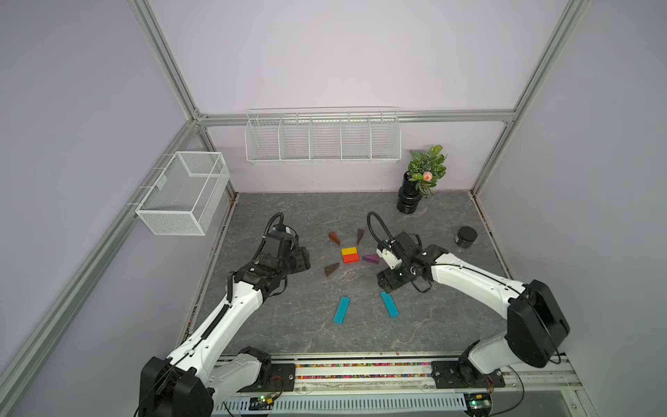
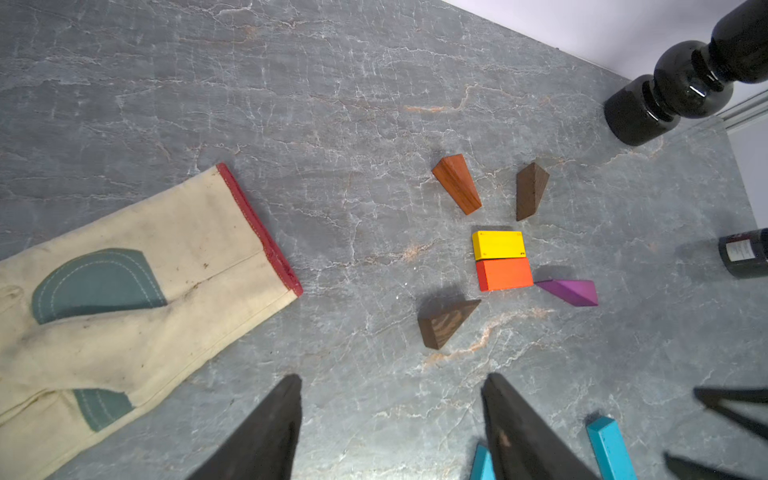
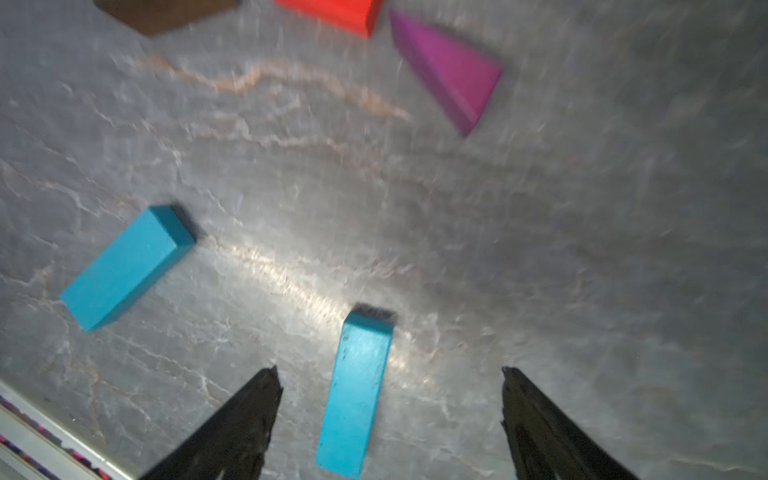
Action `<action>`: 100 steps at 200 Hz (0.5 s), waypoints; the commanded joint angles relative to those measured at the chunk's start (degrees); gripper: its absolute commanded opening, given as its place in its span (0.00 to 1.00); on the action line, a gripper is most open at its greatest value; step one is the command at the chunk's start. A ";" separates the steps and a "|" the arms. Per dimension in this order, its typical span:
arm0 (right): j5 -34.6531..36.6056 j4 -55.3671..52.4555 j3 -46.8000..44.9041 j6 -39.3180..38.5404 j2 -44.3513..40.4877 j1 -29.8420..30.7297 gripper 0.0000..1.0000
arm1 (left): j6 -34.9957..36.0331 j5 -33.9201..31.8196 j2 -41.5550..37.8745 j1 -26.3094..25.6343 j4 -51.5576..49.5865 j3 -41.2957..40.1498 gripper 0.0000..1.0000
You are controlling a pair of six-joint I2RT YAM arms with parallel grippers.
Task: Assemble a small pinwheel with building blocks
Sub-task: Pick up the building block from the center of the board.
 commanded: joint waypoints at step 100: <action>1.47 -0.17 -2.28 16.05 8.83 5.87 0.53 | -1.96 3.44 2.70 0.49 1.44 0.69 0.71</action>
